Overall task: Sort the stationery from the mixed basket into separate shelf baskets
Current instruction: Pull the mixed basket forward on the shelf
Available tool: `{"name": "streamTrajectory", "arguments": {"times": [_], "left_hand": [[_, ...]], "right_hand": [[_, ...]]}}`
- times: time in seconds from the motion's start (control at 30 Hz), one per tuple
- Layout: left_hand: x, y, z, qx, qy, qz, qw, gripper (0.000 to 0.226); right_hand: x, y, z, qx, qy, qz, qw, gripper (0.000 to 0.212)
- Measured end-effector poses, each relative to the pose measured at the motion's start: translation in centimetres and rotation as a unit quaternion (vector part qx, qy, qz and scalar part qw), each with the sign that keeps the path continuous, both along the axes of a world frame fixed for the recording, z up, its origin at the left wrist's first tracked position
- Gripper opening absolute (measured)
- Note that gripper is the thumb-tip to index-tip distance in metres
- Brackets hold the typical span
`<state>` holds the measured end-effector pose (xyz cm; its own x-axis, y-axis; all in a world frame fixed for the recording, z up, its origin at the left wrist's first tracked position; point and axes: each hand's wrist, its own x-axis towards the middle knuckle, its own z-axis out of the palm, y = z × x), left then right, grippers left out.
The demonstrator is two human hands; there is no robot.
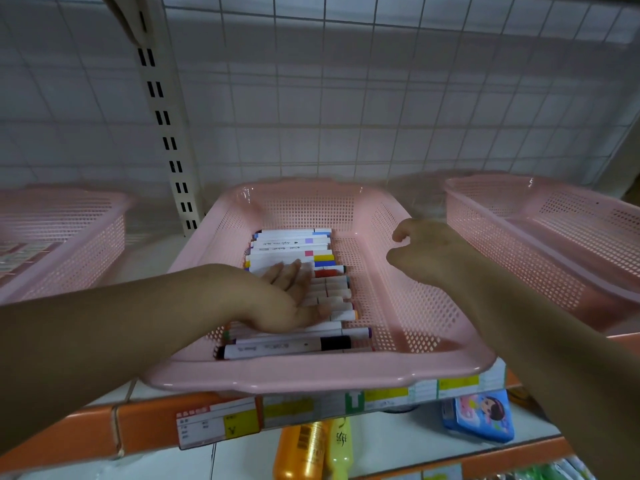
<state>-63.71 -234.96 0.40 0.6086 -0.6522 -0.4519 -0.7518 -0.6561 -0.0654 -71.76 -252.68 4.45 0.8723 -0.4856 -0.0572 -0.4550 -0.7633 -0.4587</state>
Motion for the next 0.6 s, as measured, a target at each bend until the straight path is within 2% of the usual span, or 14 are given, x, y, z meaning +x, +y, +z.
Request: {"name": "streamTrajectory", "arguments": {"times": [0.13,0.23,0.33,0.5,0.6], "left_hand": [[-0.9,-0.4,0.5,0.04,0.013,-0.068,0.997,0.069],[-0.7,-0.1,0.3,0.071,0.007,-0.071,0.995,0.073],[-0.8,-0.5,0.4,0.064,0.013,-0.063,0.996,0.074],[-0.2,-0.8,1.7,-0.062,-0.012,-0.035,0.997,0.073],[0.0,0.0,3.7,-0.125,-0.044,-0.009,0.991,0.075]], "right_hand": [[0.1,-0.1,-0.1,-0.004,0.001,0.004,1.0,0.037],[0.2,-0.1,0.1,-0.02,0.008,0.009,1.0,0.035],[0.1,-0.1,0.0,-0.022,0.005,0.004,1.0,0.034],[0.2,0.2,0.1,-0.115,0.032,0.029,0.992,0.039],[0.2,1.0,0.7,-0.218,0.018,0.077,0.973,0.045]]}}
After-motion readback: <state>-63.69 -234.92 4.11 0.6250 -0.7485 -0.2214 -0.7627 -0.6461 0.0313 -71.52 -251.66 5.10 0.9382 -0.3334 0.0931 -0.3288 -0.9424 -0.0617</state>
